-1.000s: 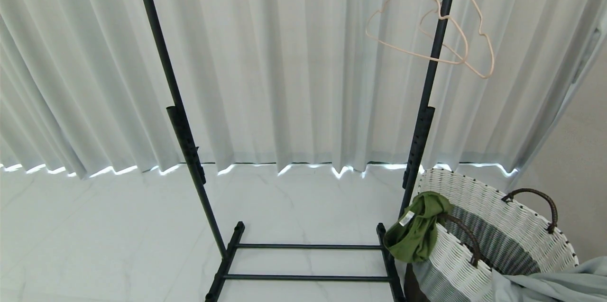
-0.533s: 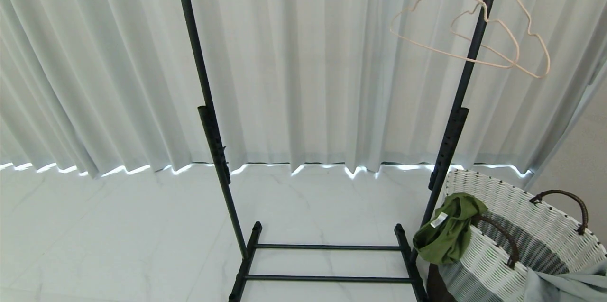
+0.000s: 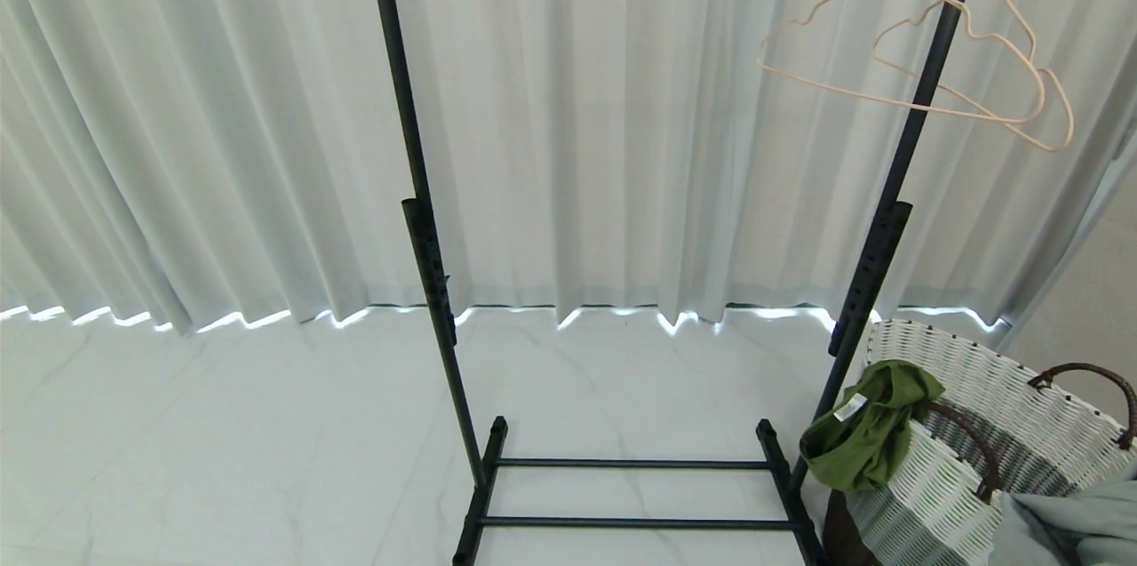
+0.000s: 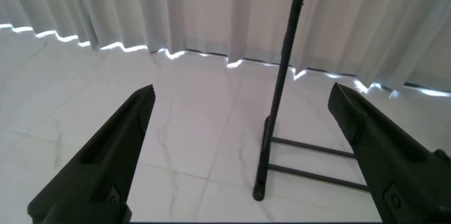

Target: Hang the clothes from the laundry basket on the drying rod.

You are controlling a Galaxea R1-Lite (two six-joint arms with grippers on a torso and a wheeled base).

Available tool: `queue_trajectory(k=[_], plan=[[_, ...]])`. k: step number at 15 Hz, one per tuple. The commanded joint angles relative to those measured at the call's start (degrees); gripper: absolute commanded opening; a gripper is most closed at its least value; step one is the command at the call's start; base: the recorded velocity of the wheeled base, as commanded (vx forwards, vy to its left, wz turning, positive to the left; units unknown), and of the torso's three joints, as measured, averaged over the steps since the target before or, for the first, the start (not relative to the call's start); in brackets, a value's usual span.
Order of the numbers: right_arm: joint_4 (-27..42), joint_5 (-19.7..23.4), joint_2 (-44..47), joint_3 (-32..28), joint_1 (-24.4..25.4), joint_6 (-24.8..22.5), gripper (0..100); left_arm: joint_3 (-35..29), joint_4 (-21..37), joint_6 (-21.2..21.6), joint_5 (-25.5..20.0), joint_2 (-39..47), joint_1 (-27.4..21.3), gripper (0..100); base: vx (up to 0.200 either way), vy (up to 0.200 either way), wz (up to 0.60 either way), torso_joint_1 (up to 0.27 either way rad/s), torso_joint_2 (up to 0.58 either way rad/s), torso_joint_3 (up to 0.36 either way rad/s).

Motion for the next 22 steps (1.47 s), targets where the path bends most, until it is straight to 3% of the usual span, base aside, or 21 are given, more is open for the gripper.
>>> queue_trajectory(k=[1, 4, 5, 9, 14, 15, 16, 17, 19, 20, 22], plan=[[0.06, 0.76, 4.74, -4.63, 6.05, 4.65, 0, 0.01, -0.01, 0.35, 0.03, 0.08, 0.02, 100, 0.000, 0.000, 0.00, 0.000, 0.00, 0.000], [-0.21, 2.69, 9.40, -9.03, 19.32, 15.81, 0, 0.01, -0.10, 5.01, -0.67, -0.01, 0.02, 100, 0.000, 0.000, 0.00, 0.000, 0.00, 0.000], [-0.30, 3.30, 9.84, -9.38, 20.11, 17.04, 0, 0.09, -0.10, 5.19, -0.76, -0.01, 0.02, 100, 0.000, 0.000, 0.00, 0.000, 0.00, 0.000], [-0.30, 13.76, 12.30, -10.79, 20.81, 18.89, 0, 0.09, -0.27, 5.45, -0.85, -0.01, 0.02, 100, 0.000, 0.000, 0.00, 0.000, 0.00, 0.000], [-0.47, 14.64, 14.76, -12.81, 20.81, 19.86, 0, 0.18, -0.54, 5.36, -0.85, -0.01, 0.02, 100, 0.000, 0.000, 0.00, 0.000, 0.00, 0.000], [-0.47, 14.64, 14.76, -12.89, 20.81, 19.86, 0, -3.33, -2.38, 3.87, -2.34, 0.25, -0.15, 100, 0.000, 0.000, 0.00, 0.000, 0.00, 0.000], [-0.21, 14.64, 14.67, -12.63, 20.81, 19.86, 0, -11.95, -2.65, -0.09, -7.00, 1.75, -0.42, 100, 0.000, 0.000, 0.00, 0.000, 0.00, 0.000], [-0.12, 14.64, 15.11, -12.54, 20.81, 19.86, 0, -18.45, -1.86, -0.35, -9.90, 3.42, 0.11, 100, 0.000, 0.000, 0.00, 0.000, 0.00, 0.000], [-0.74, 14.64, 17.22, -14.21, 20.81, 19.86, 0, -21.00, -1.86, 6.15, -11.13, 8.69, 0.82, 100, 0.000, 0.000, 0.00, 0.000, 0.00, 0.000], [-0.74, 14.64, 17.84, -15.27, 20.81, 19.86, 0, -20.74, -1.86, 7.03, -12.18, 10.54, 0.64, 100, 0.000, 0.000, 0.00, 0.000, 0.00, 0.000], [-0.82, 14.73, 19.86, -18.34, 20.90, 19.86, 0, -21.26, -1.94, 7.21, -23.70, 22.75, 0.38, 100, 0.000, 0.000, 0.00, 0.000, 0.00, 0.000]])
